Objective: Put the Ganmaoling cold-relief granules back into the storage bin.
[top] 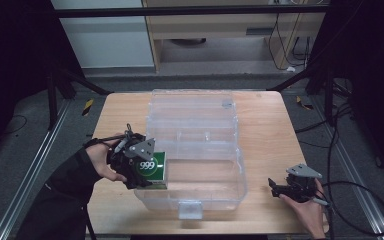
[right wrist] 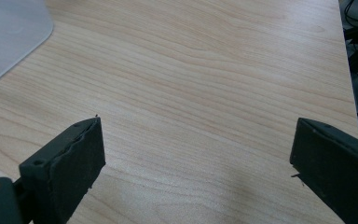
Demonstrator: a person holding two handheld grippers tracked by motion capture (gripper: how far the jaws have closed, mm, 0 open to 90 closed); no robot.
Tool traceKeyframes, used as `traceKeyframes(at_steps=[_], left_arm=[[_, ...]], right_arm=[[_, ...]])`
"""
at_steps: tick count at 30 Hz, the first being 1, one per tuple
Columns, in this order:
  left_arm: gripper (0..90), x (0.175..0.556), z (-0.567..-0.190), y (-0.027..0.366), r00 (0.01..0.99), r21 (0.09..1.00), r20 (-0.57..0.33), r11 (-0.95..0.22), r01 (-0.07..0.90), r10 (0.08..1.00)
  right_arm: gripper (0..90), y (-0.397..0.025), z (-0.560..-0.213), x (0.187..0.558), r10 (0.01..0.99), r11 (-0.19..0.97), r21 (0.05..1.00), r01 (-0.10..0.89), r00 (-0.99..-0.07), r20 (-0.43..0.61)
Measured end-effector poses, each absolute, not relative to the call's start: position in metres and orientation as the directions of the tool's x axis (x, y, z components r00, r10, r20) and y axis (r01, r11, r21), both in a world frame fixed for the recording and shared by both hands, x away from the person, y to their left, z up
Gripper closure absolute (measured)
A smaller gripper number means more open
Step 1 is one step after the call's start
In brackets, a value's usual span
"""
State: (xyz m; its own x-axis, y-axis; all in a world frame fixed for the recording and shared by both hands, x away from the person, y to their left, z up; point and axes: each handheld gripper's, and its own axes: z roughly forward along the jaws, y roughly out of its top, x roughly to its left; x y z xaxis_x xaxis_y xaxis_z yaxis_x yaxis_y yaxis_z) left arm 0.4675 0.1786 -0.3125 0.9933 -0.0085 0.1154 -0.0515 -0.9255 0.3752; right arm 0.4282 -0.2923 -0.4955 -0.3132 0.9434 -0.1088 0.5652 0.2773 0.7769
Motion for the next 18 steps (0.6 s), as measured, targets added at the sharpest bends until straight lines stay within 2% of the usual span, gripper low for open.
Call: traceKeyframes(at_steps=[18], left_arm=[[15.2,0.474,-0.343,0.174,0.996,0.367,0.088,-0.93,-0.035,-0.003]], right_arm=[[3.5,-0.292,-0.496,0.428,0.941,0.284,0.771,0.57,-0.318,-0.111]])
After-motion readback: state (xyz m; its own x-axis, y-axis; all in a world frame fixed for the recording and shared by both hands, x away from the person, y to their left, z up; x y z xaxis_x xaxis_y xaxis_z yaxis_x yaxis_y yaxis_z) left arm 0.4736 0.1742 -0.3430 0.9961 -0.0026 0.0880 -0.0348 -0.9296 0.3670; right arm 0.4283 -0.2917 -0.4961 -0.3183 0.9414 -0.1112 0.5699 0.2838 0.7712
